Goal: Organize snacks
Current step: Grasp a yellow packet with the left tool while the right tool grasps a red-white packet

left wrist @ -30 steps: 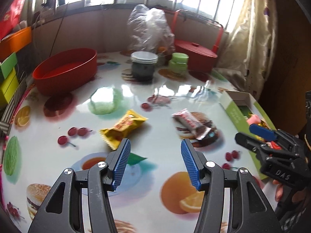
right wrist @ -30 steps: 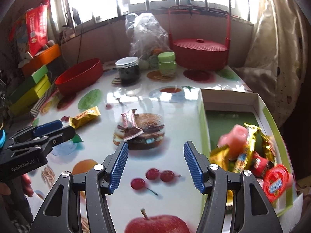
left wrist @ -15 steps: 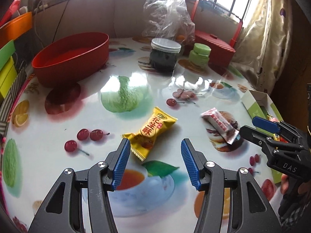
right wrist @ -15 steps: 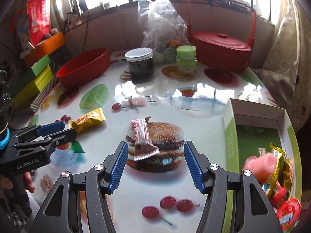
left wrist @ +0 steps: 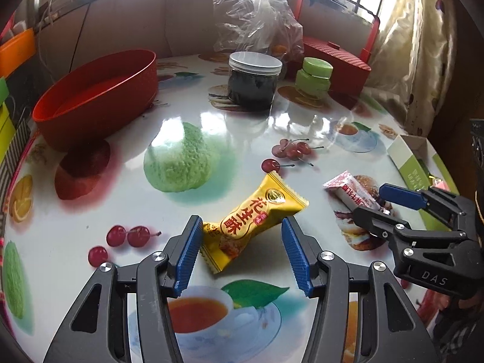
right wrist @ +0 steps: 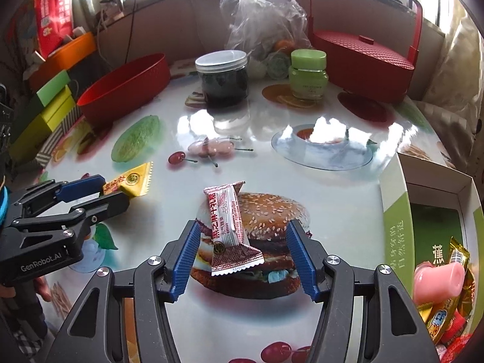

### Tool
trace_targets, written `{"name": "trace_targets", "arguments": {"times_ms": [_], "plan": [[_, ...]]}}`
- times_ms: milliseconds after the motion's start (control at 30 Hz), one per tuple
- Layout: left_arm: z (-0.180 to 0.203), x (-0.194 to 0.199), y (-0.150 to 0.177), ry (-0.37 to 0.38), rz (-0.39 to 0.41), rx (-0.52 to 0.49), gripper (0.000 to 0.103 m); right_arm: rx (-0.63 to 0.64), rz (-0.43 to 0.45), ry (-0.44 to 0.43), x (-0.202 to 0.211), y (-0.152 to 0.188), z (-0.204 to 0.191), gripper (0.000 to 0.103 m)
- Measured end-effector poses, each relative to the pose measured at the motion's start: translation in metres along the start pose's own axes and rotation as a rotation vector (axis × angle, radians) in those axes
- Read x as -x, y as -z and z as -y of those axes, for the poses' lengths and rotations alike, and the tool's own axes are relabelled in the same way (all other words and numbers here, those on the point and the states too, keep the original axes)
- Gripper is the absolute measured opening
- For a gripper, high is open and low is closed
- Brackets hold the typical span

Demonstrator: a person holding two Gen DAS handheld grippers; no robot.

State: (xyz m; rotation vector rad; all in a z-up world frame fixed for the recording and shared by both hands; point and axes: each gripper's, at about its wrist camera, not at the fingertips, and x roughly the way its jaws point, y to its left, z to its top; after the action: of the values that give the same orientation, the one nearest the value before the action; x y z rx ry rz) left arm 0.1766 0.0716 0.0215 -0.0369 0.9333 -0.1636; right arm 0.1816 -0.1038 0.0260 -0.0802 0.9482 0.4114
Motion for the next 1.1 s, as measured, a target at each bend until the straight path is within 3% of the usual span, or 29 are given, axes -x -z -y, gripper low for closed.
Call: {"name": "trace_targets", "arguments": {"times_ms": [167,267,500,633,967,1100], "plan": [[0.006,0.007,-0.003,0.018,0.021,-0.075,0.055,0.004,-0.006,-0.004,-0.003,-0.001,0.000,0.060],[0.010,0.005,-0.007,-0.013,0.021,-0.129,0.055,-0.001,-0.011,-0.008,-0.006,-0.001,0.002,0.060],[0.013,-0.009,-0.008,-0.001,-0.028,-0.174,0.055,-0.004,-0.004,-0.006,-0.005,0.000,0.003,0.060],[0.013,-0.015,-0.007,0.000,-0.048,-0.151,0.055,-0.002,-0.002,0.000,-0.004,0.000,0.003,0.058],[0.007,-0.017,-0.008,0.005,-0.035,-0.075,0.055,-0.001,0.007,0.011,-0.004,0.000,0.002,0.041],[0.007,-0.016,-0.007,-0.012,-0.029,-0.071,0.044,-0.001,0.012,0.008,-0.003,0.000,0.003,0.035]]}}
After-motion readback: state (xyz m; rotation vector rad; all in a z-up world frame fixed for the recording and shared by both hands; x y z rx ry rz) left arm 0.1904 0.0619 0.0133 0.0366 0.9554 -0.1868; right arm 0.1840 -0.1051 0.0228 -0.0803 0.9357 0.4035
